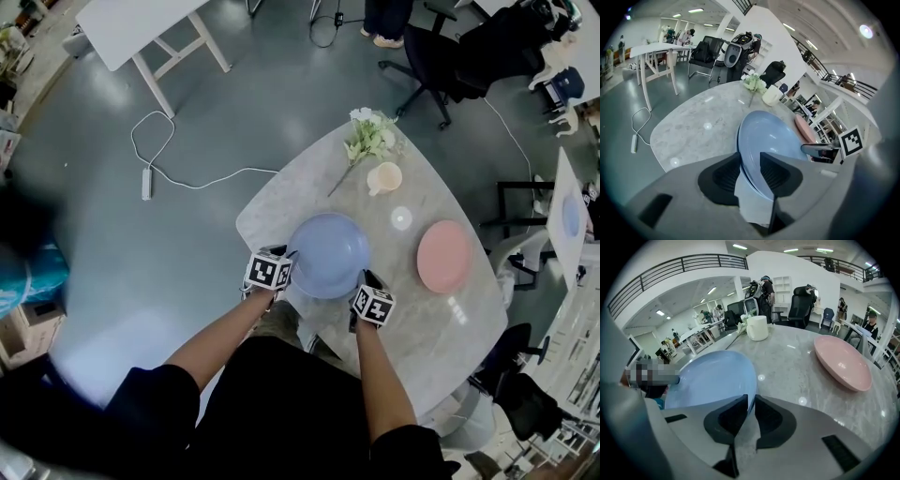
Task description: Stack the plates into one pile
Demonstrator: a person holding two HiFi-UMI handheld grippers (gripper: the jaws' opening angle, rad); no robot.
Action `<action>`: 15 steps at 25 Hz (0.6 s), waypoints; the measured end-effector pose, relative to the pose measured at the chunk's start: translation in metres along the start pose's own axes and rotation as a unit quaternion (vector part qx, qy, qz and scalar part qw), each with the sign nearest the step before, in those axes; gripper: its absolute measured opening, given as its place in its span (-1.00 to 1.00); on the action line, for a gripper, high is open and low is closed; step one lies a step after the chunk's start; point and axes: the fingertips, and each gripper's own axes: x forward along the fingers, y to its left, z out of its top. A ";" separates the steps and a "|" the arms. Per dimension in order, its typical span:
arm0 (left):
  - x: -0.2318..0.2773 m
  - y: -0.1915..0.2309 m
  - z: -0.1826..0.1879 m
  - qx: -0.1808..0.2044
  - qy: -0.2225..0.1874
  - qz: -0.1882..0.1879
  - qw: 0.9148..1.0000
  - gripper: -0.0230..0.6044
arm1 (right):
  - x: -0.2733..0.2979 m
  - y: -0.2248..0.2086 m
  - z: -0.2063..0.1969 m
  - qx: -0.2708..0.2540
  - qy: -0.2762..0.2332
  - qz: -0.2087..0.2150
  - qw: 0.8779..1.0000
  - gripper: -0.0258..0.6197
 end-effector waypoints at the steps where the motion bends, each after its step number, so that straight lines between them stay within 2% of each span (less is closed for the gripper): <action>1: 0.000 -0.001 -0.001 0.000 -0.003 0.001 1.000 -0.46 | 0.000 0.000 -0.001 0.000 0.000 -0.002 1.000 -0.81; 4: 0.000 -0.001 -0.002 0.010 -0.012 0.010 1.000 -0.30 | -0.001 -0.002 -0.001 0.005 -0.002 -0.007 1.000 -0.81; 12: -0.002 0.015 -0.002 0.000 -0.032 0.011 0.999 -0.30 | -0.003 -0.006 0.005 0.061 -0.035 0.004 0.998 -0.81; 15: -0.001 0.013 0.000 -0.004 -0.037 -0.004 0.999 -0.30 | -0.005 -0.005 0.004 0.084 -0.043 0.020 0.995 -0.77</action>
